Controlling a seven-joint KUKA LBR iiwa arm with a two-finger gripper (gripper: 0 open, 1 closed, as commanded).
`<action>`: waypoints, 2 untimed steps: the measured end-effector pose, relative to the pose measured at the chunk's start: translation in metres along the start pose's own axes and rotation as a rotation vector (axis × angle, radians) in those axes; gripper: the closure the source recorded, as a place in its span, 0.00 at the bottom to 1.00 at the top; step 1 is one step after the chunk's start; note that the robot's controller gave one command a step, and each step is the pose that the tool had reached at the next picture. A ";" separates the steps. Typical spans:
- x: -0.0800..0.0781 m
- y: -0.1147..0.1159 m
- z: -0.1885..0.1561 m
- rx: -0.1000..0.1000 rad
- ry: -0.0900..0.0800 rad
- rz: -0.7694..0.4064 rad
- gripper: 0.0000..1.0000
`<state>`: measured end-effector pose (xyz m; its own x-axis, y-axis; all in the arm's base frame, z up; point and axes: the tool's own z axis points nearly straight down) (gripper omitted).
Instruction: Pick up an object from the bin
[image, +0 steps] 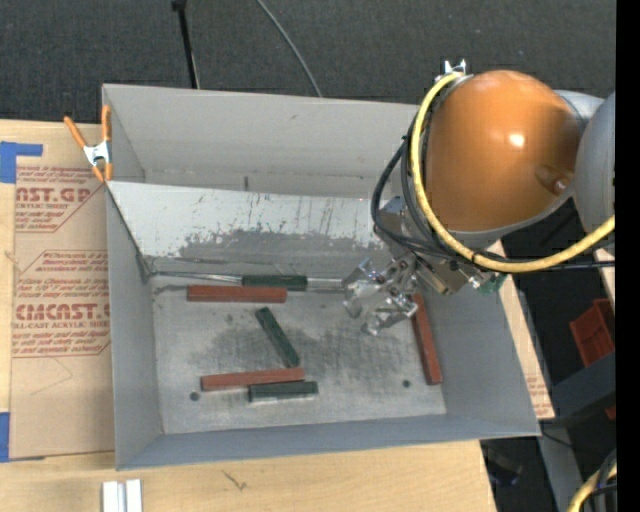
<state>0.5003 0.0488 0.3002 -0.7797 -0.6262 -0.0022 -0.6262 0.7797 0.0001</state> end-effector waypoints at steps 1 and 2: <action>-0.011 0.002 0.144 0.002 -0.004 0.094 0.00; -0.012 0.004 0.162 -0.002 0.002 0.106 0.00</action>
Offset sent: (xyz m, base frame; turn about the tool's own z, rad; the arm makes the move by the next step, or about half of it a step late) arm 0.0000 0.0000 0.0000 0.0000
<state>0.5077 0.0595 0.1383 -0.8415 -0.5402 -0.0005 -0.5402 0.8415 0.0018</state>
